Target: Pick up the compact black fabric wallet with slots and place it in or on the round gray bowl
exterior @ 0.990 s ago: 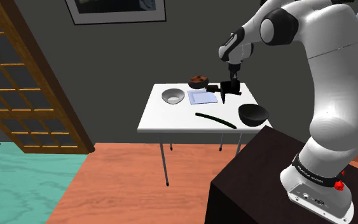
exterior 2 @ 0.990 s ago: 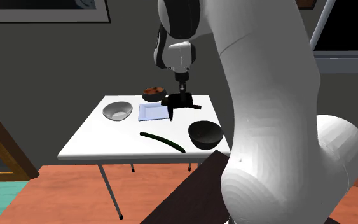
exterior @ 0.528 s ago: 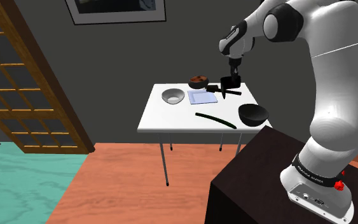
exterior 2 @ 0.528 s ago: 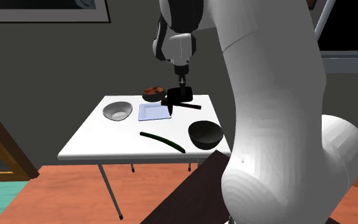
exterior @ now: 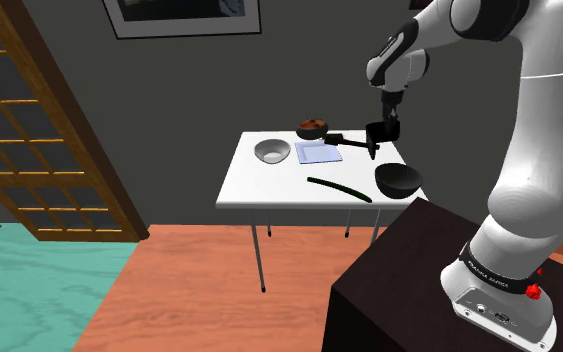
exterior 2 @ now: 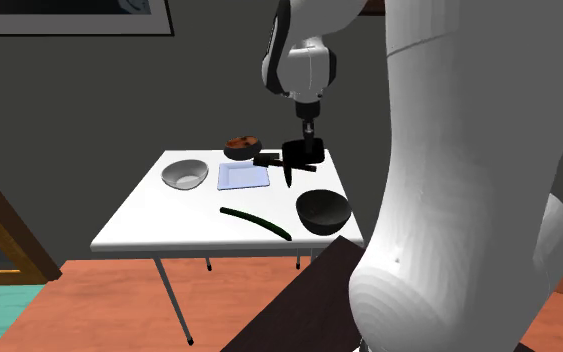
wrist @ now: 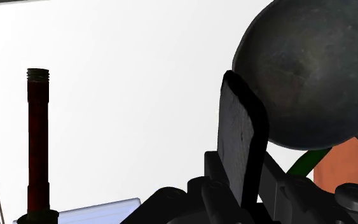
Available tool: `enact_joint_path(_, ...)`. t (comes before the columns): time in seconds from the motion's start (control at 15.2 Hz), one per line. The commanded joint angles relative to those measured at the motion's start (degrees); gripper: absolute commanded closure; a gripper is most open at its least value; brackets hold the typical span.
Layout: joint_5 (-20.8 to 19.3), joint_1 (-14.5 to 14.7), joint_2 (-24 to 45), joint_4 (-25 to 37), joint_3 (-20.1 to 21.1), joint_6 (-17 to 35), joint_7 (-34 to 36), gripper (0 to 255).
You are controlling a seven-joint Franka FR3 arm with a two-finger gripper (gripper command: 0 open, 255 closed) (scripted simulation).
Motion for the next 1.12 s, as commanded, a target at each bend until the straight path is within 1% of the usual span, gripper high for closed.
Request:
enact_joint_path(0.0, -1.3, -0.3, -3.4, -4.5, -1.2, 1.5, -1.1, 255)
enact_joint_path(0.2, -3.8, -0.6, -8.5, -10.5, -3.0, 3.0, -2.2, 255)
enact_joint_path(0.26, -5.3, -0.9, -11.1, -13.4, -4.0, 3.5, -2.6, 255)
enact_joint_path(1.06, -0.1, -2.6, -3.8, -15.1, -2.0, 11.8, -5.7, 255)
